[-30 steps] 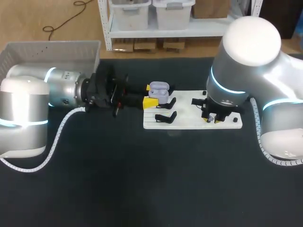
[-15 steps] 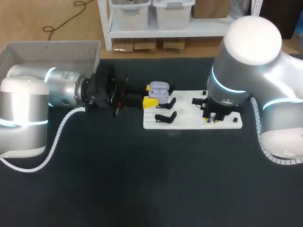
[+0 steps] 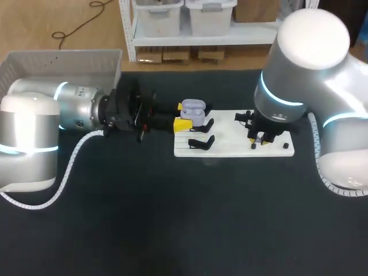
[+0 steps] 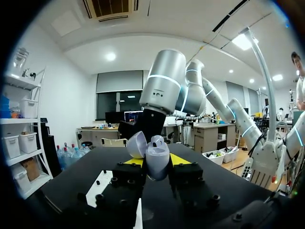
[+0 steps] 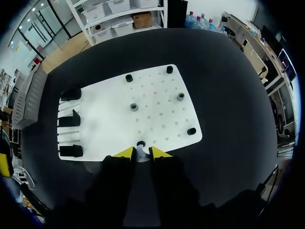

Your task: Pick up each earbud case from the left stands, insert the matching earbuds, close the lid, and place the case in the box.

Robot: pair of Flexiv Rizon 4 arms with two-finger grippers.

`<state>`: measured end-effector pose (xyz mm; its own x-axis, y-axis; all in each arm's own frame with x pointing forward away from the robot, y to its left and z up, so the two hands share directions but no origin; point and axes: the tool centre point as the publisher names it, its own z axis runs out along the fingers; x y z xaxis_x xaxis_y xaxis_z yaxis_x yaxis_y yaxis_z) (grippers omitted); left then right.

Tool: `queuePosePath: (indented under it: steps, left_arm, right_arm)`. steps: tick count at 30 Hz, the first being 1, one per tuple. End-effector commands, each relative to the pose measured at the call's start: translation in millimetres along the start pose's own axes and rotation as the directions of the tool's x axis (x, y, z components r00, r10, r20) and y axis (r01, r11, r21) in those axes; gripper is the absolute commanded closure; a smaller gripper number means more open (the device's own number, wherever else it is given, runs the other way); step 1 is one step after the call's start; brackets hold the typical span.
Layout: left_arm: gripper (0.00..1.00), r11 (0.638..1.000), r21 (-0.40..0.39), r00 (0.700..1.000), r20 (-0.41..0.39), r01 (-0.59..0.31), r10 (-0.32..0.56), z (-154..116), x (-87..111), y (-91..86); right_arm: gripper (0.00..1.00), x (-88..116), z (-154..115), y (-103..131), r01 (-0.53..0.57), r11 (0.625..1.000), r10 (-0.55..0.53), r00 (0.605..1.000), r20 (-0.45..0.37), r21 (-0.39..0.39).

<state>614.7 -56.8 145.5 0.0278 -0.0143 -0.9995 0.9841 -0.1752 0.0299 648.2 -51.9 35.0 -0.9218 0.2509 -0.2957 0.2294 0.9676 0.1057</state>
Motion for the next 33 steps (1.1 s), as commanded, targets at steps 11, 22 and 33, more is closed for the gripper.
queuePosePath:
  steps: [11,22,33]
  left_arm:
    - [1.0,1.0,0.003,1.0,0.0,0.0,0.0,0.0,0.4,1.2]
    - [1.0,1.0,0.003,1.0,0.0,0.0,0.0,0.0,0.4,1.2]
    - [1.0,1.0,0.003,1.0,0.0,0.0,0.0,0.0,0.4,1.2]
  right_arm:
    - [1.0,-1.4,-108.3,3.0,0.018,0.995,-0.023,0.998,-0.059,-0.094]
    - [1.0,2.4,-186.9,41.4,0.14,0.982,-0.157,0.978,-0.137,-0.128]
    - [1.0,24.9,-211.4,99.4,0.319,0.936,-0.34,0.929,-0.148,-0.148]
